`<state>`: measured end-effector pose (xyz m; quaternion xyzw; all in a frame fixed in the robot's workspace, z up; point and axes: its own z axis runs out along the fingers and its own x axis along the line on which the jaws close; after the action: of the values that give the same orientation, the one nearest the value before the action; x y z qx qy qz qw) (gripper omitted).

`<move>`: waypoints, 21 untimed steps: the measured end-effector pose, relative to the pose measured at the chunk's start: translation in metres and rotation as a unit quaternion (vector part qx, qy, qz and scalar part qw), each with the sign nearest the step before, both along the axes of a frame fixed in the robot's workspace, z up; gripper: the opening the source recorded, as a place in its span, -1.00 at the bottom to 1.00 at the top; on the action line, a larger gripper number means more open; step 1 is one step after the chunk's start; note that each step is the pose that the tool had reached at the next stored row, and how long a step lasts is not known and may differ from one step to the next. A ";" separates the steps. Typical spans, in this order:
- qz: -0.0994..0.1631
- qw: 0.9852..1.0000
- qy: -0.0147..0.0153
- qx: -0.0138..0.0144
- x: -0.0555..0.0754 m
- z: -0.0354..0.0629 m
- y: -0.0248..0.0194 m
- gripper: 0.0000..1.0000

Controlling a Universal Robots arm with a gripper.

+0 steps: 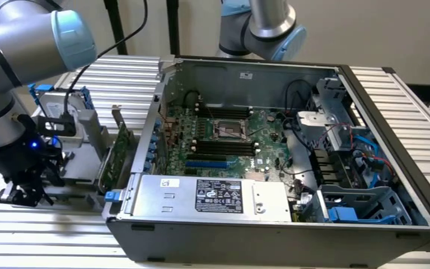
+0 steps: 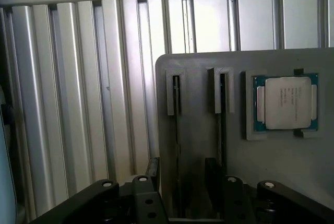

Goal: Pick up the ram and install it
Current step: 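Pick up the ram and move it above insertion slot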

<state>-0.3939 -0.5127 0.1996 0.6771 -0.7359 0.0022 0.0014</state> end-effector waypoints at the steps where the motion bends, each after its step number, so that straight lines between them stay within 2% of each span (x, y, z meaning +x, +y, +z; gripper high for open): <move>1: 0.001 1.000 0.000 0.000 0.000 -0.0014 0.0000 -0.04; 8: 0.024 1.000 0.002 0.000 0.000 -0.0054 0.0001 -0.04; 12: 0.032 0.999 0.003 -0.002 0.001 -0.0064 0.0000 -0.04; 14: 0.034 0.999 0.003 -0.002 0.002 -0.0065 0.0000 -0.08; 15: 0.035 0.999 0.003 -0.002 0.003 -0.0066 0.0000 -0.22; 21: 0.037 0.999 0.003 -0.004 0.004 -0.0071 0.0001 -0.26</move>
<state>-0.3900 -0.5126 0.1925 0.7037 -0.7105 0.0027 0.0064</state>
